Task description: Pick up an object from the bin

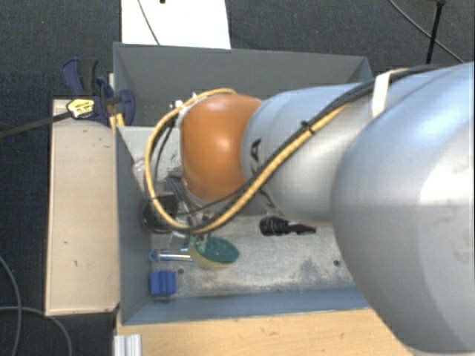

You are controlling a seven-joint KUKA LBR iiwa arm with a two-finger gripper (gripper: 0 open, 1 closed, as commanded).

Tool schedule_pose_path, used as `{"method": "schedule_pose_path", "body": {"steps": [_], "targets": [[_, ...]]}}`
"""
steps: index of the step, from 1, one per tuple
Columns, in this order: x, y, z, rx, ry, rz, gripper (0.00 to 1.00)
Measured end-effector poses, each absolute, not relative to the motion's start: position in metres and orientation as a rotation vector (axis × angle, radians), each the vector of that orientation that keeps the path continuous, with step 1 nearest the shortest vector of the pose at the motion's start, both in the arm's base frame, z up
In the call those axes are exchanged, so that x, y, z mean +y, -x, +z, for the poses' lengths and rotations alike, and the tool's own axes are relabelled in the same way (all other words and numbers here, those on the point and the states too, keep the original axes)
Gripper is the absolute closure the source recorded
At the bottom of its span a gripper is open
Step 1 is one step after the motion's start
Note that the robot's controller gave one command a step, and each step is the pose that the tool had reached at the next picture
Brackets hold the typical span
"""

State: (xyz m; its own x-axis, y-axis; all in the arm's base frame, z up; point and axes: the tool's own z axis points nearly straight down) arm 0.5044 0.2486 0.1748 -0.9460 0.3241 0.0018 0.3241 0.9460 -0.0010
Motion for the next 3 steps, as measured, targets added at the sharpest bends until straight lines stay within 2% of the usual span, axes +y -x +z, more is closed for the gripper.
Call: {"method": "schedule_pose_path", "body": {"steps": [1, 2, 3], "targets": [[0.239, -0.53, 0.148, -3.082, 0.622, -0.002, 1.0], [0.251, -0.548, 0.112, -3.139, 0.171, -0.001, 1.0], [0.251, -0.495, 0.132, -3.123, -0.353, -0.002, 1.0]]}}
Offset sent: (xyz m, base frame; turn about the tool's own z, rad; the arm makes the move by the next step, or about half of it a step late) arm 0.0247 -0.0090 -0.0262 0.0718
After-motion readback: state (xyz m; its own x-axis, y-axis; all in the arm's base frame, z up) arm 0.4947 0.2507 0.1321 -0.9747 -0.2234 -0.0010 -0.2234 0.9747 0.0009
